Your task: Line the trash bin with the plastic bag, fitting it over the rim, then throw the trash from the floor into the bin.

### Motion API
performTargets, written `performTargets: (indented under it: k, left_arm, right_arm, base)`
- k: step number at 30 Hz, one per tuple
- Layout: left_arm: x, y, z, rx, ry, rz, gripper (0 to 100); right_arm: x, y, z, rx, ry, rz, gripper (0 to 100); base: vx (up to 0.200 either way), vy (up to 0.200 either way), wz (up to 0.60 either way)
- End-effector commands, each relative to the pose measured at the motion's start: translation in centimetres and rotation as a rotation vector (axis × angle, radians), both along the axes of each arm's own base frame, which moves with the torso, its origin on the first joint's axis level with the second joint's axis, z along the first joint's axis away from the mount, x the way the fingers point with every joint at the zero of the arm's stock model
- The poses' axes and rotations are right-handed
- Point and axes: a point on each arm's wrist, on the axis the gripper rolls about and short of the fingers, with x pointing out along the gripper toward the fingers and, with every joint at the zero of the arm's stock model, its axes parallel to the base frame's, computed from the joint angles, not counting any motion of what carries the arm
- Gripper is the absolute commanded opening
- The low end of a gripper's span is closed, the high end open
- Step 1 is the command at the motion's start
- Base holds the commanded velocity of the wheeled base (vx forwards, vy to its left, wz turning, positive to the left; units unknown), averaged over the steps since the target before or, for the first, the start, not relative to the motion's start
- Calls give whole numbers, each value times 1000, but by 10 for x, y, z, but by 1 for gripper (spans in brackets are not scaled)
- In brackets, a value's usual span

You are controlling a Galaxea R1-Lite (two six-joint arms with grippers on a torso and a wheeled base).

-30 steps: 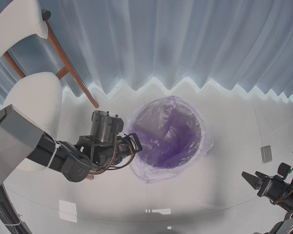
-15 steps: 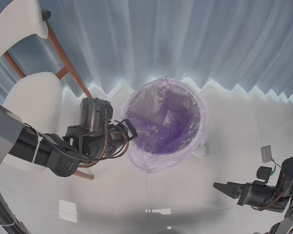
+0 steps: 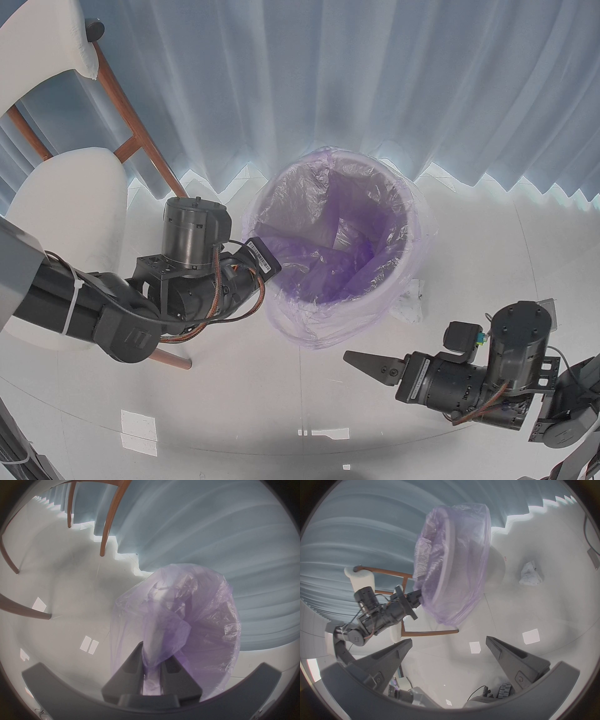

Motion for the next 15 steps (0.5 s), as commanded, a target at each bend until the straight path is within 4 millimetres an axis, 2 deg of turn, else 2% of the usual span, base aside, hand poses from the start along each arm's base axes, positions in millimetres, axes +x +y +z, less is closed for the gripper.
performTargets:
  k: [1,5,15]
  left_arm:
    - [2,2,3,-5,-10,23,0]
    - [2,3,3,-5,-11,28,0]
    - [-2,2,6,-7,-17,19,0]
  right_arm:
    - [16,11,-17,-47,39,-23,100]
    - [22,13,-18,-45,37,-30,100]
    - [57,22,-20,-32,20,-90,100]
  base:
    - [0,0,0]
    - [0,0,0]
    - [0,0,0]
